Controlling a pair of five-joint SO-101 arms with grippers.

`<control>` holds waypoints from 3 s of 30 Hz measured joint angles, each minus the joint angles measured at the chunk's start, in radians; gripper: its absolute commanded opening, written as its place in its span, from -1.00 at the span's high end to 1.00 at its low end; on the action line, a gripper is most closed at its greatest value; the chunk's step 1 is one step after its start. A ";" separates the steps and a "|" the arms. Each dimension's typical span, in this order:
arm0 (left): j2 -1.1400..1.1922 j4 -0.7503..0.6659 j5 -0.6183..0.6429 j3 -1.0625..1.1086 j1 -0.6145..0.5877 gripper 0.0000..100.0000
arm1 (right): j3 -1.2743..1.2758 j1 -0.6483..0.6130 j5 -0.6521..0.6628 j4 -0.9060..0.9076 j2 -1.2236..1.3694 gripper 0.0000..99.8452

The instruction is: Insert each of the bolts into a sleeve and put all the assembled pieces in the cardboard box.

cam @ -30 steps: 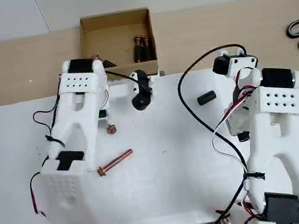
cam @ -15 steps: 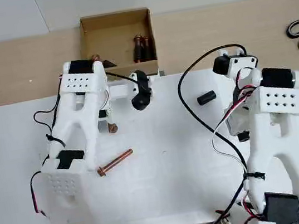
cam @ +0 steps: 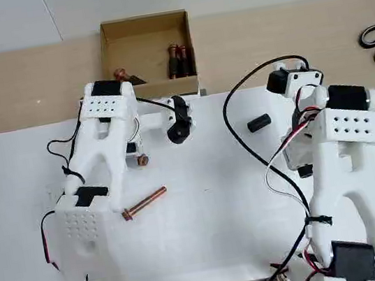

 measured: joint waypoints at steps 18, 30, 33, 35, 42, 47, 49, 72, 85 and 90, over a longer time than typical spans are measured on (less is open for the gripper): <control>0.014 0.074 0.000 -0.061 0.023 0.99 | 0.000 0.000 0.000 0.000 0.000 0.99; 0.018 0.086 0.057 -0.321 0.043 0.99 | 0.017 -0.057 0.018 0.023 -0.193 0.99; 0.018 0.089 0.127 -0.431 0.044 0.99 | 0.034 -0.101 0.020 0.038 -0.224 0.99; 0.015 0.089 0.175 -0.493 0.046 0.99 | 0.038 -0.106 0.020 0.043 -0.247 0.99; -0.117 0.092 0.356 -0.520 0.074 0.99 | 0.041 -0.117 0.021 0.044 -0.282 0.99; -0.241 0.094 0.531 -0.520 0.066 0.99 | 0.041 -0.117 0.021 0.054 -0.282 0.99; -0.285 0.094 0.617 -0.520 0.052 0.99 | 0.041 -0.117 0.021 0.057 -0.282 0.99; -1.096 0.049 1.162 0.118 -0.015 0.99 | 0.106 -0.120 -0.230 -0.029 -0.605 1.00; -1.389 -0.282 1.583 0.595 -0.058 0.99 | 0.505 -0.302 -0.287 -0.358 -0.927 1.00; -1.551 -0.499 1.628 0.881 -0.058 0.99 | 0.680 -0.394 -0.287 -0.552 -1.014 1.00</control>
